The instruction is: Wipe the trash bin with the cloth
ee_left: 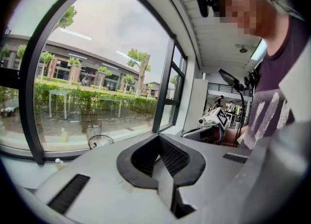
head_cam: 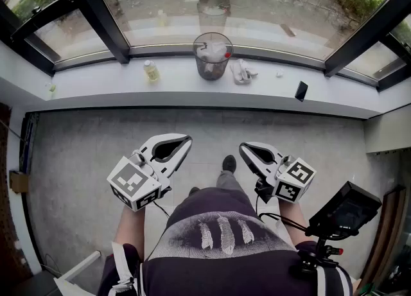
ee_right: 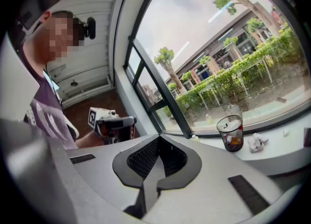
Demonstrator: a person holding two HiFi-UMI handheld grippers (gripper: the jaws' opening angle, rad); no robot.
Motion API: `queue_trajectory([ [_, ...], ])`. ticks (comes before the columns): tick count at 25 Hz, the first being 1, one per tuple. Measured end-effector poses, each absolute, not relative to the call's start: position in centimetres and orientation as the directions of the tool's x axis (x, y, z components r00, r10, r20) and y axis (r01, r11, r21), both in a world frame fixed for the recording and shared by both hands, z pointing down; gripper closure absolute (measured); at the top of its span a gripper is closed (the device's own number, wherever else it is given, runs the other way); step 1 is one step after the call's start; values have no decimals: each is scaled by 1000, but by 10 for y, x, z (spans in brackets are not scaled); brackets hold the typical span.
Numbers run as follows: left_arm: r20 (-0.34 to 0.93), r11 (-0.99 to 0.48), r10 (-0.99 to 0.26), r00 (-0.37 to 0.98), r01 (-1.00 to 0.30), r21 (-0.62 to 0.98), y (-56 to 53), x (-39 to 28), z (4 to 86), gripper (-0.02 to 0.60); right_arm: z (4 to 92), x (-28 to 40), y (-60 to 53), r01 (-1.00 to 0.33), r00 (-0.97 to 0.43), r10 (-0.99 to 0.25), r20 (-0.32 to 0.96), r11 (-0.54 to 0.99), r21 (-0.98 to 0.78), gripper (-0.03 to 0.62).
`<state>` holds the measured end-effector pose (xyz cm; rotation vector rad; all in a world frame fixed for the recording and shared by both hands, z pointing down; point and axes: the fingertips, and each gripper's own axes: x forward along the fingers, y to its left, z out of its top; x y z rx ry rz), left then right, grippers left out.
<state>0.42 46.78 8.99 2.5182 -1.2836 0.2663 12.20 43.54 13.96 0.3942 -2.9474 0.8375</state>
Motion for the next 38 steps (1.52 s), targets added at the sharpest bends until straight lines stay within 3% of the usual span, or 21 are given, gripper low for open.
queue_trajectory([
  [8, 343, -534, -772, 534, -839, 104, 359, 64, 84, 583, 165, 164, 353, -174, -954, -69, 290, 920, -352, 595],
  [18, 438, -606, -717, 543, -795, -7, 284, 98, 95, 583, 179, 198, 275, -256, -933, -150, 327, 916, -310, 595],
  [23, 470, -621, -718, 513, -778, -100, 254, 78, 110, 583, 189, 193, 255, -289, -917, -168, 362, 905, -312, 595],
  [35, 468, -659, -666, 581, -752, -3, 140, -18, 160, 583, 199, 117, 163, -377, -835, -192, 516, 882, -282, 595],
  [38, 488, -682, -641, 593, -732, -5, 115, -39, 180, 583, 217, 103, 135, -420, -768, -216, 603, 881, -219, 595],
])
